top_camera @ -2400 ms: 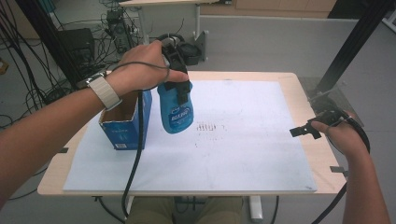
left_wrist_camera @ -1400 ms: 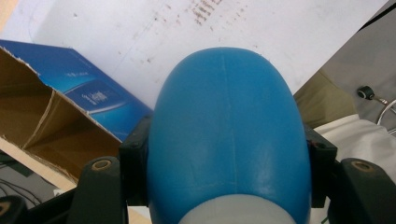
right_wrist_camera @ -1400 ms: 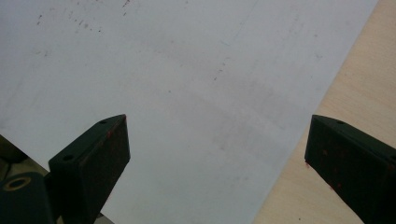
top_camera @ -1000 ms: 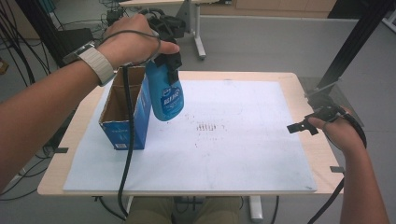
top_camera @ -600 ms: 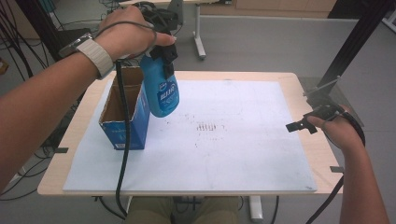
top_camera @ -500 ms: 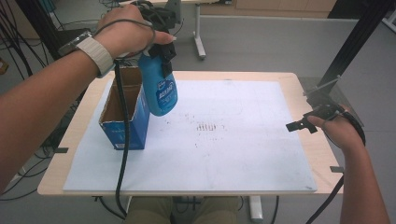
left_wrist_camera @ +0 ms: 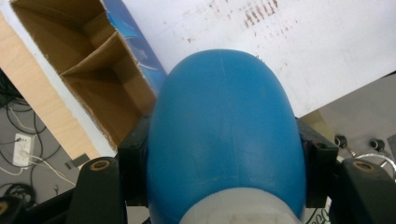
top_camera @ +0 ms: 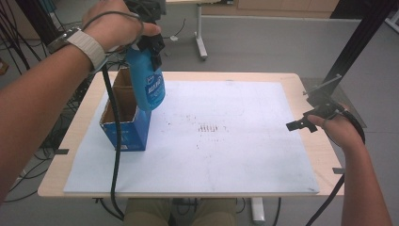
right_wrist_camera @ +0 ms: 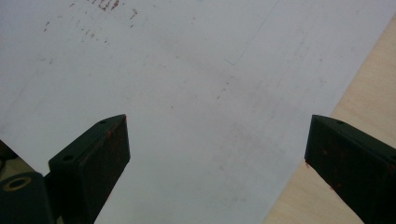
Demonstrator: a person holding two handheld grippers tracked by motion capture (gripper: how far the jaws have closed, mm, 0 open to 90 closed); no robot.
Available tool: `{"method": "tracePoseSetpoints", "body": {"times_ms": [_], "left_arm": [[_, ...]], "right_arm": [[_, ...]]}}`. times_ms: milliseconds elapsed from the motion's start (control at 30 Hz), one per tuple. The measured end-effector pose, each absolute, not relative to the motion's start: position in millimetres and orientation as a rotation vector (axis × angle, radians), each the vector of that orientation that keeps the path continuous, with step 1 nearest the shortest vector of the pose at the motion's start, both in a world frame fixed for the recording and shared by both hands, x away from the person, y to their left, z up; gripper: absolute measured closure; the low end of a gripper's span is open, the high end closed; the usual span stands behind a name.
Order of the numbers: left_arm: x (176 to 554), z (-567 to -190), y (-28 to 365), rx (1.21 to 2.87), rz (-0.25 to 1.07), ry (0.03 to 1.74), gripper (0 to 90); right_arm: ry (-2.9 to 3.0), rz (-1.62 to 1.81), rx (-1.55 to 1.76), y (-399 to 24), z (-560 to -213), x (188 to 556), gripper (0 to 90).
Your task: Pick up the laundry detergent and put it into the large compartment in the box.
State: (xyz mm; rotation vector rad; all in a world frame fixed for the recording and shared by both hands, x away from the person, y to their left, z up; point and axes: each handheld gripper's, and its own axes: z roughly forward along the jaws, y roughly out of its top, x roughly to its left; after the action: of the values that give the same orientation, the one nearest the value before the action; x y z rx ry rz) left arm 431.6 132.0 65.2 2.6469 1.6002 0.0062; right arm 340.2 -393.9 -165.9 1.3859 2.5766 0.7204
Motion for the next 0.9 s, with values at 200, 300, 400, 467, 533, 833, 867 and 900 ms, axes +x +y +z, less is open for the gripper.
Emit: {"method": "tracePoseSetpoints", "body": {"times_ms": [200, 300, 400, 467, 533, 833, 867, 900], "left_arm": [[432.7, 70.1, 146.7, 2.6, 0.005, 1.667, 37.2], [433.2, 72.4, 154.5, 2.566, -0.003, 1.704, 37.2], [432.7, 74.9, 162.1, 2.534, 0.0, 1.74, 37.2], [432.3, 76.7, 166.4, 2.52, 0.007, 1.762, 37.2], [431.7, 78.4, 171.6, 2.498, 0.012, 1.787, 37.2], [429.5, 80.2, 189.4, 2.42, 0.022, 1.889, 37.2], [429.3, 80.1, 191.2, 2.412, 0.02, 1.894, 37.2], [429.0, 79.9, 193.9, 2.4, 0.02, 1.904, 37.2]], "right_arm": [[2.588, 0.721, 1.36, -389.6, -165.2, 346.6, 6.5], [2.595, 0.725, 1.35, -387.6, -165.4, 349.7, 6.5], [2.6, 0.727, 1.341, -385.8, -165.4, 352.3, 6.5], [2.604, 0.729, 1.334, -385.2, -165.5, 353.7, 6.5], [2.605, 0.73, 1.329, -384.4, -165.0, 355.2, 6.5], [2.62, 0.74, 1.303, -380.3, -164.6, 361.2, 6.5], [2.623, 0.74, 1.3, -379.6, -164.7, 362.0, 6.5], [2.624, 0.74, 1.298, -379.0, -164.7, 362.5, 6.5]]}}
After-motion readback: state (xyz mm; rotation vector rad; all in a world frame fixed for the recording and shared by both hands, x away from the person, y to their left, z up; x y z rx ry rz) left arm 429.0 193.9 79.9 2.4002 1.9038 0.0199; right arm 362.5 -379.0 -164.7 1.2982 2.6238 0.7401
